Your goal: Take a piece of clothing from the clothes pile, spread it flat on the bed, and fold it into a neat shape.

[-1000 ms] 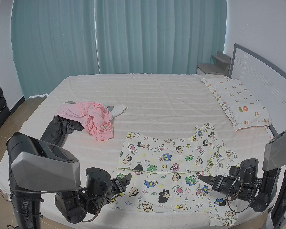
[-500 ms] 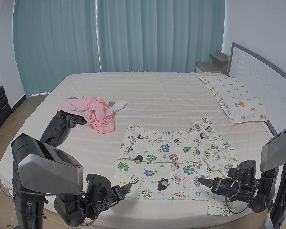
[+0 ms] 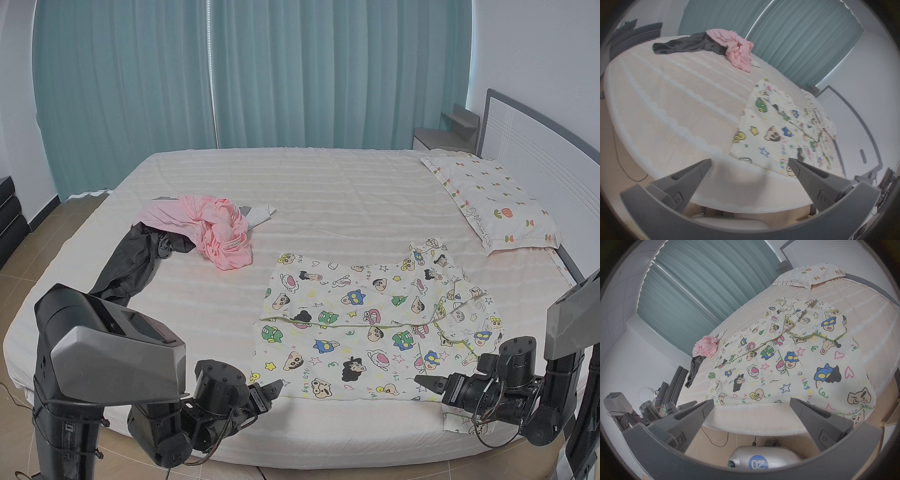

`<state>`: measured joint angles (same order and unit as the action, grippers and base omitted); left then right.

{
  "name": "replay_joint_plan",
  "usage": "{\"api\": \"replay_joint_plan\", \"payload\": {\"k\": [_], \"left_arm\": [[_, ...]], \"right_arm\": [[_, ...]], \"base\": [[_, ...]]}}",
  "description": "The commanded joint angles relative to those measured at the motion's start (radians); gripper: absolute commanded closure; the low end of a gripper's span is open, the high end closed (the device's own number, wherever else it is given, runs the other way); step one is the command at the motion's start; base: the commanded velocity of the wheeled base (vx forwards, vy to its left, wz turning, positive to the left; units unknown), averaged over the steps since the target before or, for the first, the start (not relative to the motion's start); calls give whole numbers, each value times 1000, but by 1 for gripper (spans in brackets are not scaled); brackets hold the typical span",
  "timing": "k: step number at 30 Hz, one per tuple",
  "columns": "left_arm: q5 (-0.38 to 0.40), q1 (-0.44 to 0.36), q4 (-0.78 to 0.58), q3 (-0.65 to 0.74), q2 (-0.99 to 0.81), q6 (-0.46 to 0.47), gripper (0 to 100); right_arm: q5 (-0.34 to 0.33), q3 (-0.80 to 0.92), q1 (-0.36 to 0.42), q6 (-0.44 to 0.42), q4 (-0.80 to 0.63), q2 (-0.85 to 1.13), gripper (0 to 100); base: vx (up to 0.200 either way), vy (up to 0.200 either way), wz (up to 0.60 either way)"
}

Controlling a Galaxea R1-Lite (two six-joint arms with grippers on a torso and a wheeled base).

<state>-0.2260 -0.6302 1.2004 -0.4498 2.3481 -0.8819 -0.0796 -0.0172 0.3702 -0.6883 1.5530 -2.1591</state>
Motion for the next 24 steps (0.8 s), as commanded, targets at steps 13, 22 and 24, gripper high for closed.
{"api": "replay_joint_plan", "payload": {"k": [13, 22, 24], "left_arm": [[-21, 12, -280, -270, 69, 34, 0], [-72, 3, -312, -333, 106, 93, 0], [-72, 1, -343, -345, 105, 93, 100]], "right_arm": [[1, 17, 1, 0, 18, -1, 0], [1, 17, 1, 0, 18, -2, 0], [1, 17, 1, 0, 18, -2, 0]], "base": [[0, 0, 0], [0, 0, 0], [0, 0, 0]]}}
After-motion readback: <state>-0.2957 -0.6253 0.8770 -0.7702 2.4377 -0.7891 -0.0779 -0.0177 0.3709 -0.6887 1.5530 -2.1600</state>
